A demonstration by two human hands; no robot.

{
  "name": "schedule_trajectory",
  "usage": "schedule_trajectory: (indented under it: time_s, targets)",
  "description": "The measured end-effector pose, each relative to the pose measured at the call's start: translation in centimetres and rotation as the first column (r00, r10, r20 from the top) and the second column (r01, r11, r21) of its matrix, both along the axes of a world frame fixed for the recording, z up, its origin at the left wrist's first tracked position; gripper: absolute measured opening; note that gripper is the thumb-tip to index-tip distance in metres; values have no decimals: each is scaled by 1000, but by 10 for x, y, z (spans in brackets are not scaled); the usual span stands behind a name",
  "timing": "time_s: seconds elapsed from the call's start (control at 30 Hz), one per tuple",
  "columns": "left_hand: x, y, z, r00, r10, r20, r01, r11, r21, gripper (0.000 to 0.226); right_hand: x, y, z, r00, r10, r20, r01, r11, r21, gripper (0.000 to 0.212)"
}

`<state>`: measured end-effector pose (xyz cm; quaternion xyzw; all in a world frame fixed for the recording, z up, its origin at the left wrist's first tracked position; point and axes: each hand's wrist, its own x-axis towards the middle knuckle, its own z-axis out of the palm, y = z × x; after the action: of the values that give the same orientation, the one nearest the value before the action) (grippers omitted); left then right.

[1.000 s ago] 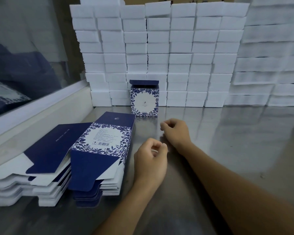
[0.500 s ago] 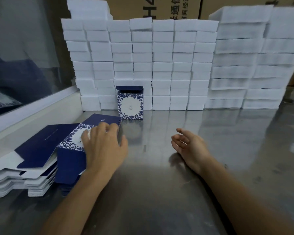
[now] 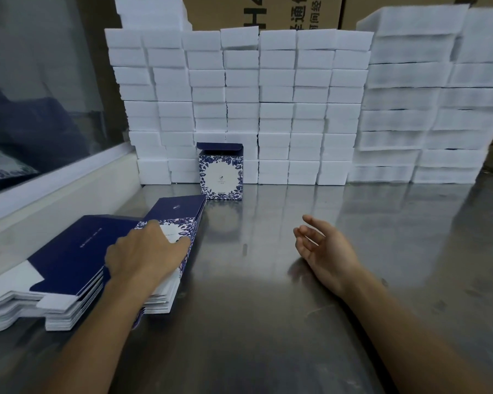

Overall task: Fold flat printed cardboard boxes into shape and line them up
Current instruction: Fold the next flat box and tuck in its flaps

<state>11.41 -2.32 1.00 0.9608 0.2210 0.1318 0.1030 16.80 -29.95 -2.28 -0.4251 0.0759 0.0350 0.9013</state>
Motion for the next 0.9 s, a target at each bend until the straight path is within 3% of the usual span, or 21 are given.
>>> schedule_trajectory:
  time_s: [0.2, 0.33, 0.43, 0.53, 0.7, 0.8, 0.9]
  targets:
    - [0, -2, 5, 995, -67, 78, 61, 995, 85, 32, -4, 1, -1, 1000, -11, 8, 11, 999, -31, 13]
    - [-4, -6, 3, 982, -39, 185, 51, 997, -60, 40, -7, 4, -2, 999, 21, 27, -17, 987, -160, 13]
    - [-4, -15, -1, 943, -38, 331, 56, 998, -42, 38, -12, 9, -2, 998, 49, 46, -36, 969, -245, 13]
    - [-7, -20, 2, 852, -59, 520, 36, 998, 54, 26, -13, 11, -1, 998, 39, 45, -26, 965, -261, 12]
    - [-13, -24, 9, 626, -259, 736, 103, 963, 251, 45, -14, 11, 1, 999, 25, 24, -19, 968, -249, 13]
    - [-15, -31, 11, 475, -461, 750, 150, 882, 447, 47, -18, 12, 5, 998, 56, 30, -46, 961, -273, 17]
    - [-16, -47, 9, 371, -591, 716, 219, 805, 551, 41, -25, 19, 11, 986, 158, 47, -135, 940, -314, 25]
